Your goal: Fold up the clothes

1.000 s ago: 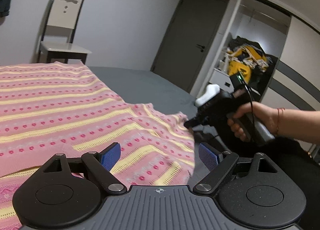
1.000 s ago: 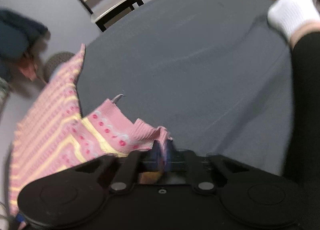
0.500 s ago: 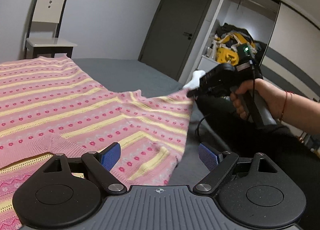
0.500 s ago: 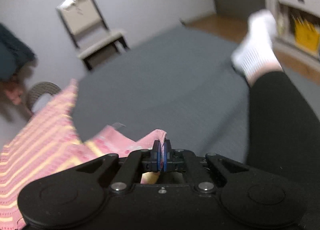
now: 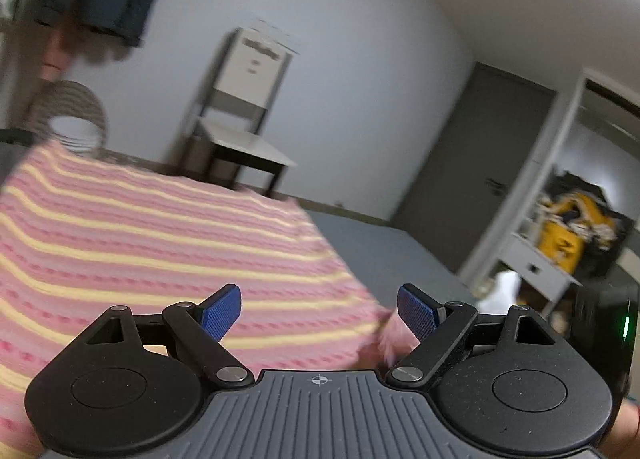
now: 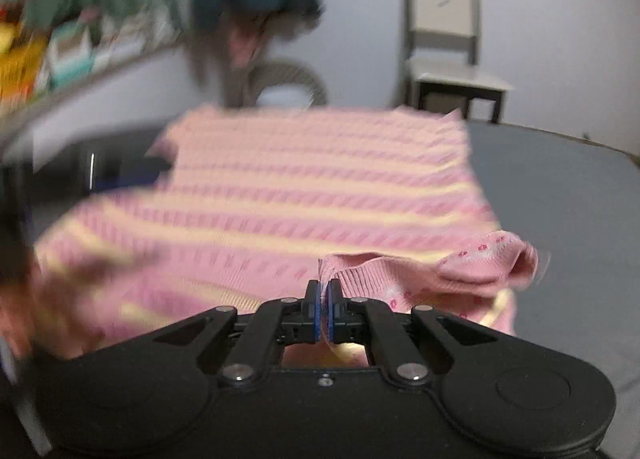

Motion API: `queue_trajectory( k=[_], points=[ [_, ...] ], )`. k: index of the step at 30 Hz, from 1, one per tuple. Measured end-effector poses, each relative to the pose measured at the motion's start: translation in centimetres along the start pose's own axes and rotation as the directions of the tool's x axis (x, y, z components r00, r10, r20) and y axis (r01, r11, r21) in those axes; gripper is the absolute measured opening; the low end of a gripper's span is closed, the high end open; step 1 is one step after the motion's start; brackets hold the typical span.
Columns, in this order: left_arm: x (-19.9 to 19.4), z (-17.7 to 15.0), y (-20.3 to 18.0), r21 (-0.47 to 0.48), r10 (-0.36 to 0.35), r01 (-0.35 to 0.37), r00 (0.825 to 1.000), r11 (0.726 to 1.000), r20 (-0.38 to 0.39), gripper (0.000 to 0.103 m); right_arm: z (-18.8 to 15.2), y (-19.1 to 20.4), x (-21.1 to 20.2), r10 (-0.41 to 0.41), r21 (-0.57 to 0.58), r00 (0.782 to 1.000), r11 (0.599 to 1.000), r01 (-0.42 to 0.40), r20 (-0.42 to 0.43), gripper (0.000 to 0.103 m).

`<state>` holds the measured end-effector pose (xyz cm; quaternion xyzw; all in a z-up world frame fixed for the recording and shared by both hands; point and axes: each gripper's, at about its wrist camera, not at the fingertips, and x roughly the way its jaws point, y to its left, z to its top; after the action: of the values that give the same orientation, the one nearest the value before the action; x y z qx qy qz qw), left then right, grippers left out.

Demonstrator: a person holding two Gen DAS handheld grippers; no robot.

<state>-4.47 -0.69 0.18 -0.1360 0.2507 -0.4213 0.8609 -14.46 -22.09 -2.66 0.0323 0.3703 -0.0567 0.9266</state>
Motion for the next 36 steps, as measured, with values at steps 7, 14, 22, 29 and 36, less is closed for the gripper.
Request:
queue_trajectory(
  k=[7,14,22,29,36],
  points=[
    [0.1,-0.1,-0.1,0.014,-0.006,0.006,1.000,1.000,-0.015,0.086,-1.0,2.2,0.9,0.012,-0.120,0.997,0.993,-0.021,-0.074,0.015],
    [1.3,-0.8,-1.2,0.043,-0.006,0.010,0.997,0.999,-0.083,0.086,-0.2,-6.0,-4.4,-0.028,0.191,1.000,0.981,0.030,-0.011,0.039],
    [3.1,-2.8,-3.6,0.161,-0.001,0.031,0.983,0.986,-0.181,0.086,1.3,-13.5,0.4,0.035,0.469,0.989,0.882,0.038,-0.145,0.014],
    [3.7,-3.9,-3.7,0.144,-0.021,0.055,0.974,0.988,-0.225,0.086,3.9,-15.2,3.9,0.122,0.571,0.987,0.820,-0.040,-0.105,0.008],
    [4.4,-4.1,-3.9,0.138,-0.031,0.065,0.972,0.988,-0.232,0.086,6.4,-16.9,6.2,0.151,0.538,0.987,0.838,-0.095,-0.060,0.041]
  ],
)
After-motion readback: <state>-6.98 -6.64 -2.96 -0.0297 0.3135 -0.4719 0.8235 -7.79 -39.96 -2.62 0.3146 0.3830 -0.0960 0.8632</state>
